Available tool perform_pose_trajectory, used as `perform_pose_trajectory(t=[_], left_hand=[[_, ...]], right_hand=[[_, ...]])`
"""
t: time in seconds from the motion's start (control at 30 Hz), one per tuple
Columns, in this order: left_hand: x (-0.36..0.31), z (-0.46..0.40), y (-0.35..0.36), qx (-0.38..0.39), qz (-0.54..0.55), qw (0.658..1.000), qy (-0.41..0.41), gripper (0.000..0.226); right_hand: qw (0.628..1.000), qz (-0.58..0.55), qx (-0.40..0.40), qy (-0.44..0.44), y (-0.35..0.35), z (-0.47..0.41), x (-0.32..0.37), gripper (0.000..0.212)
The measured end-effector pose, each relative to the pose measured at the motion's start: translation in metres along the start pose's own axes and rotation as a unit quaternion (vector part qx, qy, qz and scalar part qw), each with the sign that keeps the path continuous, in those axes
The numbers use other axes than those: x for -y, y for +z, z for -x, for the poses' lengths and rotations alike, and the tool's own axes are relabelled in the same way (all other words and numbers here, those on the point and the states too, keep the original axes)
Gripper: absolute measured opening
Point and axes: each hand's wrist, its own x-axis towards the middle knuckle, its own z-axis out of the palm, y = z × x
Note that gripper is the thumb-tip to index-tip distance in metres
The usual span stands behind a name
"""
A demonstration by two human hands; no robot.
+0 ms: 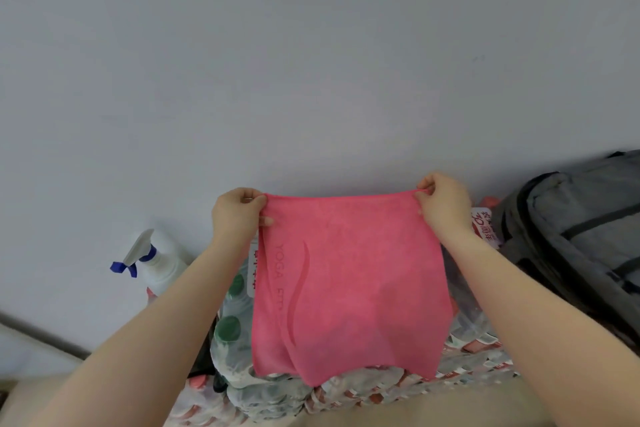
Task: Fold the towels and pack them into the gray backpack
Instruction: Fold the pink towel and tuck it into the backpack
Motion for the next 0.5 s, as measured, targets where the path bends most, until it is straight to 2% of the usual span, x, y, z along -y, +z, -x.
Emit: perform_pose_trajectory(t=[0.13, 0.2, 0.27, 0.3, 0.37, 0.5], left_hand=[[0.003, -0.016, 0.012, -0.007, 0.053, 0.998, -0.030, 0.017], [0.012, -0.019, 0.015, -0.006, -0.006, 1.000, -0.014, 0.013], [0.020, -0.012, 0.016, 0.020, -0.113, 0.993, 0.032, 0.033], [0.023, -0.005, 0.015, 0.036, -0.138, 0.988, 0.055, 0.041], [0.028, 0.011, 0.011, 0.041, -0.148, 0.985, 0.082, 0.045], [0.030, 0.046, -0.009, 0.008, -0.172, 0.981, 0.088, 0.025]], right_hand=[[0.996, -0.079, -0.012, 0.041, 0.024, -0.007, -0.002, 0.021], [0.997, -0.029, 0.056, 0.044, 0.034, -0.006, -0.008, 0.033], [0.991, 0.022, 0.132, 0.029, 0.038, 0.003, -0.013, 0.047], [0.989, 0.030, 0.146, 0.016, 0.037, 0.010, -0.014, 0.048], [0.989, 0.040, 0.137, -0.028, 0.029, 0.027, -0.014, 0.044], [0.973, 0.041, 0.164, -0.161, 0.014, 0.074, 0.000, 0.025]])
